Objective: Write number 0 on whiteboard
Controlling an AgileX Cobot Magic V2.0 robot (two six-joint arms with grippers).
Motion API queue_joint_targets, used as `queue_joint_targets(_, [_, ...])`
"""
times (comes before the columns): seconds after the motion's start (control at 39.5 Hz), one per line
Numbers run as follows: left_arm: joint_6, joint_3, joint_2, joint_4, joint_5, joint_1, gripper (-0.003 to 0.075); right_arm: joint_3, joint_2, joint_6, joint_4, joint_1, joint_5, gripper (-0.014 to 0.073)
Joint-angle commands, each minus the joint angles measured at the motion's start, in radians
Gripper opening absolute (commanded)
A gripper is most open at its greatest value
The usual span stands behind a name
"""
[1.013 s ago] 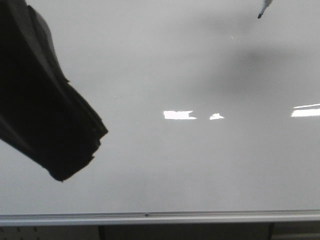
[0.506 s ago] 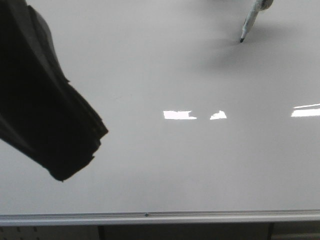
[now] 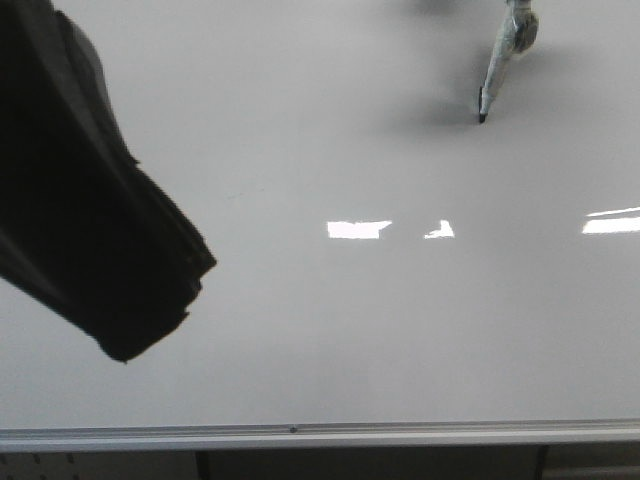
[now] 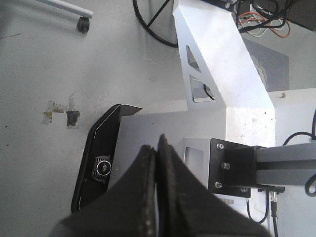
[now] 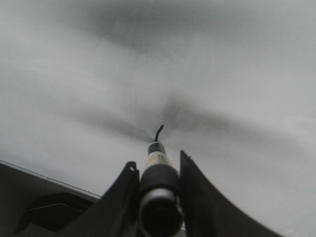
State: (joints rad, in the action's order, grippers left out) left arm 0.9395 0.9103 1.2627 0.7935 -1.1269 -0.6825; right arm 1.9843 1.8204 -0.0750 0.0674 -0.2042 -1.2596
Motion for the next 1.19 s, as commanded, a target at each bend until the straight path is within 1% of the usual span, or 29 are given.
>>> queue_joint_targets(0.0, [0.0,0.028,-0.027,0.056,0.003,-0.007,-0.002,0.031,-0.031,-0.012,-0.006,0.005,0.063,-0.0068])
queue_joint_targets(0.41, [0.0,0.028,-0.027,0.056,0.003,-0.007,-0.002,0.031,-0.019,-0.012,-0.135,0.01,0.073,-0.0068])
queue_joint_targets(0.66, [0.0,0.028,-0.027,0.056,0.003,-0.007,-0.002,0.033,-0.052,-0.011,-0.137,0.028,0.153,-0.0068])
queue_joint_targets(1.16, [0.0,0.028,-0.027,0.056,0.003,-0.007,-0.002,0.033,-0.065,-0.003,-0.115,0.021,0.294,-0.0068])
